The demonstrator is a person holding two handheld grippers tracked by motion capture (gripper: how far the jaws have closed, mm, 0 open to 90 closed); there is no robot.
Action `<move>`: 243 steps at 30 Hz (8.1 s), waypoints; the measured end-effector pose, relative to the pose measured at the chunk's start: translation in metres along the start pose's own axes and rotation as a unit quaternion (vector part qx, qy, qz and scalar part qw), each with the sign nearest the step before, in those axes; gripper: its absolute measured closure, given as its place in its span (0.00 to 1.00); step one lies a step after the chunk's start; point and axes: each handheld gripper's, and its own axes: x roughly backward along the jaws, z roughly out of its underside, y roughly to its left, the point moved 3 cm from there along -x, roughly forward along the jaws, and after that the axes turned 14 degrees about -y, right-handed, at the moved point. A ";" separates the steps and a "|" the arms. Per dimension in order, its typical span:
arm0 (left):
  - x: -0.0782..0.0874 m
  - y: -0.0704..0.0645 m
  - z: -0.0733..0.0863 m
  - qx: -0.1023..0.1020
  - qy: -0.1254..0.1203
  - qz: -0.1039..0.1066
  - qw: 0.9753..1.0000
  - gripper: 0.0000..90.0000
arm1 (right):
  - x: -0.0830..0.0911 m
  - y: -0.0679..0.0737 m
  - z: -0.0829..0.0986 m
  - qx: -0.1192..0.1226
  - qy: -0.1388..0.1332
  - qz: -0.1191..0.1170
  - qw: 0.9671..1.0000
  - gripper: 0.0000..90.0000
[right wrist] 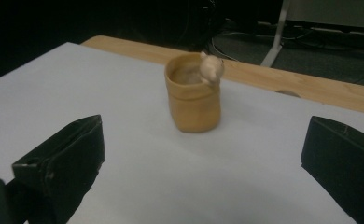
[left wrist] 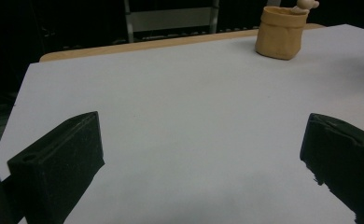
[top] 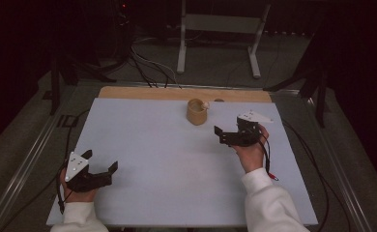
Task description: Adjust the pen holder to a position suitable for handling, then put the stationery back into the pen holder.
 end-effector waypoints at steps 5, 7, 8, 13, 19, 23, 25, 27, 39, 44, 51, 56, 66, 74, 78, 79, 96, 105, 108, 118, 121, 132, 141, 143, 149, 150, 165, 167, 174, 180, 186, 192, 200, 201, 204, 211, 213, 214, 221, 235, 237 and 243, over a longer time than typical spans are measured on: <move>0.000 0.000 0.000 0.000 0.000 0.000 1.000 0.00 | -0.013 0.003 -0.007 -0.001 -0.004 -0.001 1.000 0.00; 0.000 0.000 0.000 -0.001 0.000 -0.001 1.000 0.00 | -0.018 0.005 -0.008 0.001 -0.006 -0.005 1.000 0.00; 0.000 0.000 0.000 -0.001 0.001 0.000 1.000 0.00 | -0.018 0.005 -0.008 0.001 -0.006 -0.005 1.000 0.00; -0.001 0.000 0.000 -0.001 0.001 0.001 1.000 0.00 | -0.029 0.013 -0.012 0.013 -0.006 -0.013 1.000 0.00; -0.001 0.001 0.000 -0.001 0.001 0.001 1.000 0.00 | -0.045 0.016 -0.017 0.008 -0.003 -0.012 1.000 0.00; 0.000 0.001 0.000 -0.001 0.001 0.001 1.000 0.00 | -0.050 0.017 -0.019 0.012 -0.005 -0.010 1.000 0.00; 0.000 0.001 0.000 0.000 0.001 0.000 1.000 0.00 | -0.061 0.016 -0.020 0.012 0.001 -0.011 1.000 0.00; 0.000 0.001 0.000 0.000 0.000 0.000 1.000 0.00 | -0.065 0.015 -0.022 0.012 -0.004 -0.007 1.000 0.00; 0.000 0.001 0.001 0.003 0.000 0.002 1.000 0.00 | -0.082 0.001 -0.016 -0.007 -0.009 0.011 1.000 0.00; 0.000 0.001 0.001 0.005 0.000 0.002 1.000 0.00 | -0.096 0.005 -0.019 0.000 -0.007 0.012 1.000 0.00; 0.001 0.003 0.001 0.008 -0.002 0.001 1.000 0.00 | -0.118 0.002 -0.018 0.004 0.011 0.028 1.000 0.00; 0.002 0.003 0.001 0.011 -0.003 0.002 1.000 0.00 | -0.128 -0.007 -0.010 -0.014 0.019 0.036 0.999 0.00; 0.003 0.004 0.001 0.012 -0.006 0.001 1.000 0.00 | -0.145 -0.014 0.010 -0.027 0.046 0.064 0.997 0.34; 0.004 0.005 0.000 0.013 -0.008 -0.001 1.000 0.00 | -0.150 -0.020 0.022 -0.057 0.061 0.074 0.994 0.52; 0.005 0.005 0.000 0.013 -0.008 -0.003 1.000 0.00 | -0.148 -0.021 0.026 -0.074 0.078 0.057 0.993 0.66; 0.005 0.005 0.000 0.014 -0.010 -0.003 1.000 0.00 | -0.148 -0.021 0.026 -0.078 0.078 0.054 0.992 0.69; 0.004 0.004 0.001 0.011 -0.004 -0.004 1.000 0.00 | -0.134 -0.006 0.020 -0.029 0.104 0.041 0.993 0.71; 0.002 0.002 0.001 0.007 0.001 -0.003 1.000 0.00 | -0.107 0.018 0.026 -0.010 0.118 -0.015 0.993 0.71; 0.002 0.001 0.002 0.006 0.002 -0.002 1.000 0.00 | -0.097 0.027 0.030 -0.006 0.117 -0.033 0.993 0.71; 0.000 0.000 0.002 0.002 0.006 -0.001 1.000 0.00 | -0.067 0.053 0.039 -0.002 0.122 -0.092 0.988 0.71; 0.000 0.000 0.002 0.002 0.006 -0.001 1.000 0.00 | -0.062 0.059 0.041 0.010 0.126 -0.107 0.986 0.71; 0.000 0.000 0.003 0.002 0.008 -0.002 1.000 0.00 | -0.050 0.068 0.045 0.029 0.135 -0.129 0.982 0.70; -0.001 0.000 0.004 0.001 0.008 -0.002 1.000 0.00 | -0.052 0.070 0.050 0.052 0.154 -0.114 0.980 0.13; -0.001 0.000 0.004 0.002 0.008 -0.002 1.000 0.00 | -0.051 0.069 0.047 0.055 0.146 -0.105 0.982 0.03; -0.002 0.000 0.004 0.001 0.009 -0.002 1.000 0.00 | -0.042 0.064 0.037 0.051 0.123 -0.114 0.985 0.00; -0.002 0.000 0.004 0.002 0.009 -0.002 1.000 0.00 | -0.040 0.063 0.035 0.050 0.117 -0.115 0.985 0.00; -0.001 -0.001 0.004 0.000 0.008 -0.002 1.000 0.00 | -0.002 0.043 0.009 0.050 0.029 -0.089 0.994 0.00; -0.002 -0.001 0.004 0.000 0.008 -0.003 1.000 0.00 | 0.002 0.040 0.007 0.052 0.013 -0.086 0.995 0.00; -0.002 -0.001 0.005 0.000 0.010 -0.004 1.000 0.00 | 0.016 0.025 0.007 0.014 0.007 -0.081 0.997 0.00; -0.003 -0.001 0.005 -0.001 0.011 -0.004 1.000 0.00 | 0.029 0.010 0.009 -0.014 -0.012 -0.064 0.998 0.00; -0.004 -0.002 0.005 -0.002 0.010 -0.005 1.000 0.00 | 0.041 -0.001 0.011 -0.008 -0.014 -0.049 0.999 0.00; -0.003 -0.002 0.005 -0.002 0.009 -0.007 1.000 0.00 | 0.050 -0.010 0.014 -0.007 -0.015 -0.054 0.998 0.00; -0.004 -0.002 0.005 -0.001 0.010 -0.007 1.000 0.00 | 0.060 -0.017 0.018 -0.006 -0.001 -0.046 0.999 0.00; -0.004 -0.002 0.005 0.000 0.011 -0.008 1.000 0.00 | 0.063 -0.020 0.019 -0.003 0.002 -0.042 0.999 0.00; -0.004 -0.002 0.006 -0.001 0.012 -0.008 1.000 0.00 | 0.065 -0.024 0.021 0.004 0.012 -0.037 0.999 0.00; -0.004 -0.002 0.006 -0.002 0.012 -0.007 1.000 0.00 | 0.072 -0.034 0.024 -0.001 0.025 -0.031 0.999 0.00; -0.004 -0.002 0.006 -0.002 0.012 -0.007 1.000 0.00 | 0.073 -0.035 0.025 0.001 0.025 -0.030 0.999 0.00; -0.004 -0.002 0.006 -0.001 0.012 -0.007 1.000 0.00 | 0.075 -0.038 0.026 0.002 0.026 -0.026 0.999 0.00; -0.004 -0.003 0.006 -0.003 0.013 -0.006 1.000 0.00 | 0.083 -0.043 0.027 0.019 0.034 -0.018 0.999 0.00; -0.005 -0.003 0.006 -0.003 0.014 -0.006 1.000 0.00 | 0.097 -0.058 0.038 0.020 0.055 -0.002 0.998 0.00; -0.005 -0.003 0.006 -0.002 0.014 -0.006 1.000 0.00 | 0.099 -0.061 0.040 0.019 0.056 0.002 0.998 0.00; -0.005 -0.004 0.007 -0.004 0.017 -0.005 1.000 0.00 | 0.107 -0.067 0.044 0.013 0.060 0.010 0.998 0.00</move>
